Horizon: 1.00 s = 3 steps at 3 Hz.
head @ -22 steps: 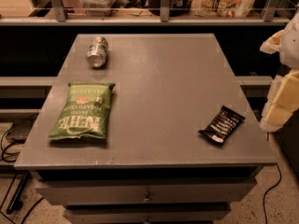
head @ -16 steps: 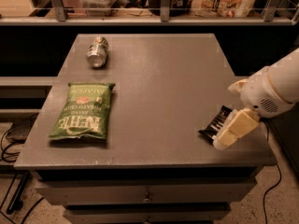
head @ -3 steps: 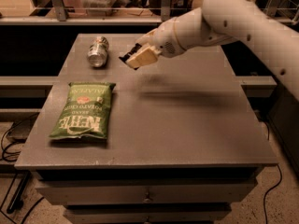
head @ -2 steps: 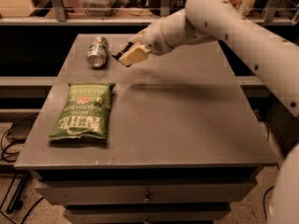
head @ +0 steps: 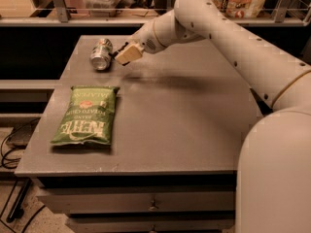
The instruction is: Move rxbar chocolate near 7up can
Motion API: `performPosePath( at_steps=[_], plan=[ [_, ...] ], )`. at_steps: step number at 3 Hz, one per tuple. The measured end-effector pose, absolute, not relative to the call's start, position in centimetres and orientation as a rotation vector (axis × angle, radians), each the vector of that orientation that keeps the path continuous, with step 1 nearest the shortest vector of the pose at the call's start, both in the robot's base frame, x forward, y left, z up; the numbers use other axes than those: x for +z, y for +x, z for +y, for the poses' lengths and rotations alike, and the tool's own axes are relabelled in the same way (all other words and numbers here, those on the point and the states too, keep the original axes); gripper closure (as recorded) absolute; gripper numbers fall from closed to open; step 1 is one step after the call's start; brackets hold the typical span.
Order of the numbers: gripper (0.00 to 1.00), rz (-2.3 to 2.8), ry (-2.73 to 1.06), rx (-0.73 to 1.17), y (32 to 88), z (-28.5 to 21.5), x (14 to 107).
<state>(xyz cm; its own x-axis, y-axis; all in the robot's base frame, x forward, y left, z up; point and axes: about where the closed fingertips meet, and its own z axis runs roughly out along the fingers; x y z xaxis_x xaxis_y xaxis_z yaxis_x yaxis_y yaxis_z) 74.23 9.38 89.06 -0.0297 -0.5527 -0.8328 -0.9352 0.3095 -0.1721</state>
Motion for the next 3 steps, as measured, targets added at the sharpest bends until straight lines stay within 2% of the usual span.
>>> performPosePath(
  at_steps=[1,2,3],
  plan=[
    [0.07,1.706,-1.332,0.583,75.51,9.94,88.86],
    [0.0,1.705,-1.334,0.584,75.49,10.09,88.81],
    [0.0,1.705,-1.335,0.584,75.49,10.1,88.8]
  ],
)
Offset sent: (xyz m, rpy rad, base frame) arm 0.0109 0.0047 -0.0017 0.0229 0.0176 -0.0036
